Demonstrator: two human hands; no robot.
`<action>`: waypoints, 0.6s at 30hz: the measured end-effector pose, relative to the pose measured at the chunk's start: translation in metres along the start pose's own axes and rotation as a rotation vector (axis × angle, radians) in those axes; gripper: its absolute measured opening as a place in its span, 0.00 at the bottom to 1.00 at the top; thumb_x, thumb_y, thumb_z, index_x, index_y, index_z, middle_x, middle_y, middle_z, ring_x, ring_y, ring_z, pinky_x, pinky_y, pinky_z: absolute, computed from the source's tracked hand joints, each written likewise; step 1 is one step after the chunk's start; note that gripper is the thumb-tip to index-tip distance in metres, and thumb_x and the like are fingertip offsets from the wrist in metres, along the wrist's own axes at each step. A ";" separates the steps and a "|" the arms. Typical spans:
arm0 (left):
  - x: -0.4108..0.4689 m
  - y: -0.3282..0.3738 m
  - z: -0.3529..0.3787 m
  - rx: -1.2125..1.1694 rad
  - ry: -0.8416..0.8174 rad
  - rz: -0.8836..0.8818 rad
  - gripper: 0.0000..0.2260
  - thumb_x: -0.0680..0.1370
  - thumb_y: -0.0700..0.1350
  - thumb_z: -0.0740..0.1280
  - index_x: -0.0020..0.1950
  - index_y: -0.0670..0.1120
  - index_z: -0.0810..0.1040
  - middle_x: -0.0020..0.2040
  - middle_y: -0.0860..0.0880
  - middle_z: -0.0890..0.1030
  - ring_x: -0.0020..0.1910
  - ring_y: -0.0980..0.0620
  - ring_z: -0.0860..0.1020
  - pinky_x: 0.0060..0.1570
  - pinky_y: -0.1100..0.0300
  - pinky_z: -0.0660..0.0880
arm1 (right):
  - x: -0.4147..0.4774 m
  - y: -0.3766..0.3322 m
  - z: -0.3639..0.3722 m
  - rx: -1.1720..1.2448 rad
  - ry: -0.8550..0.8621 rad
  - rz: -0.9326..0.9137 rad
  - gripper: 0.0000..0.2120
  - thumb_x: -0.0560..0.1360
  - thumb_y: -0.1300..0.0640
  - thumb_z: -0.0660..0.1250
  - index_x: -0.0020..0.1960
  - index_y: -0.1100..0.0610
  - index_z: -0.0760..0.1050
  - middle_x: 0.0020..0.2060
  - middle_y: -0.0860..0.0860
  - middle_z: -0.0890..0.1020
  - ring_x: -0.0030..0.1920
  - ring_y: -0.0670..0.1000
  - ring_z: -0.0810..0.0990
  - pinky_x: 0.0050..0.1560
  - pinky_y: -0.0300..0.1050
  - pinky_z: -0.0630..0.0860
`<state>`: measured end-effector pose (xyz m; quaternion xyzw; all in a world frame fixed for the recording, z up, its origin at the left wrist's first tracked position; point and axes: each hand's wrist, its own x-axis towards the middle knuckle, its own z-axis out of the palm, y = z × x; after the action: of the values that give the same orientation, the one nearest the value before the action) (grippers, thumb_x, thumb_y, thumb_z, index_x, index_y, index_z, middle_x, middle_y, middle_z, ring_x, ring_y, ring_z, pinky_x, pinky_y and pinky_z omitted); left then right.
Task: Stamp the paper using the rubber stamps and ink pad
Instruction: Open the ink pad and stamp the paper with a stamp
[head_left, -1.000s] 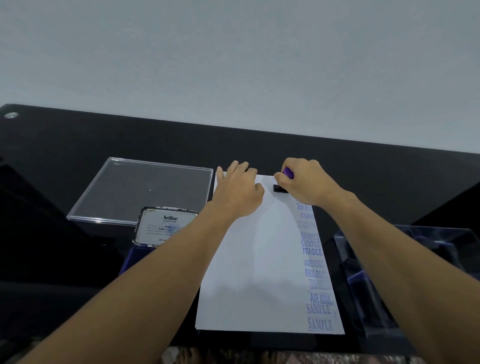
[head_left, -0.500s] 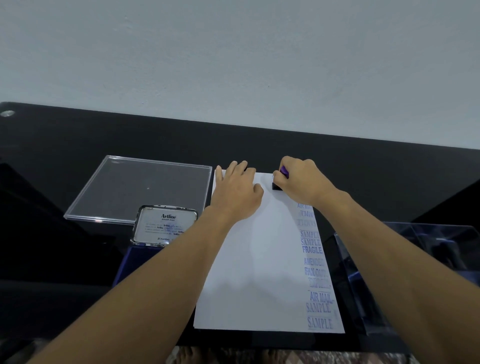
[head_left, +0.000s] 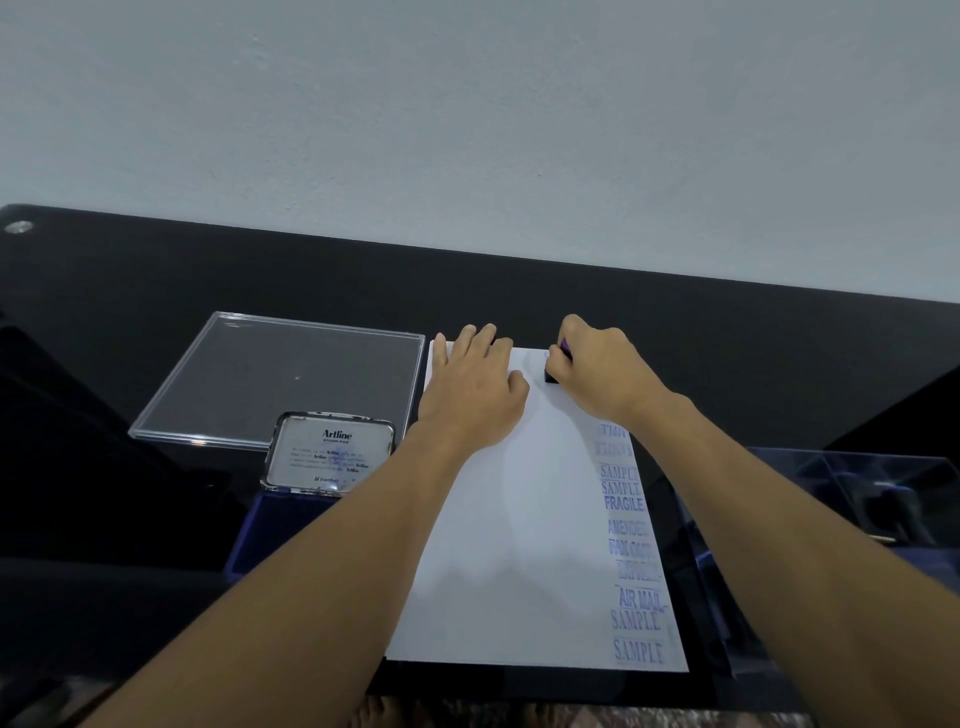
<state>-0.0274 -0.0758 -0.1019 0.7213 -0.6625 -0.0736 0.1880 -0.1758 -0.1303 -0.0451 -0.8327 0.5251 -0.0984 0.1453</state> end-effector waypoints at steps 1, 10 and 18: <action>0.000 0.000 0.000 -0.001 0.001 0.000 0.21 0.82 0.48 0.53 0.75 0.46 0.64 0.79 0.47 0.59 0.78 0.48 0.51 0.76 0.42 0.42 | 0.000 0.000 0.001 -0.004 0.005 0.000 0.09 0.83 0.54 0.58 0.49 0.59 0.69 0.35 0.55 0.76 0.31 0.50 0.70 0.30 0.44 0.67; 0.000 0.000 0.000 -0.002 0.007 0.000 0.21 0.82 0.48 0.53 0.75 0.46 0.64 0.79 0.47 0.59 0.78 0.48 0.52 0.76 0.42 0.42 | 0.000 0.000 0.002 -0.027 0.014 -0.003 0.09 0.83 0.53 0.58 0.49 0.58 0.68 0.34 0.53 0.75 0.31 0.49 0.70 0.30 0.42 0.67; 0.000 0.001 0.000 -0.016 -0.002 -0.012 0.21 0.82 0.48 0.53 0.75 0.46 0.64 0.79 0.47 0.58 0.79 0.48 0.51 0.76 0.42 0.42 | -0.001 0.002 0.007 -0.020 0.032 0.000 0.08 0.83 0.53 0.58 0.49 0.57 0.67 0.34 0.53 0.75 0.31 0.49 0.70 0.29 0.43 0.67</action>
<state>-0.0279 -0.0756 -0.1013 0.7236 -0.6579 -0.0809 0.1925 -0.1757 -0.1293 -0.0520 -0.8324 0.5283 -0.1065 0.1288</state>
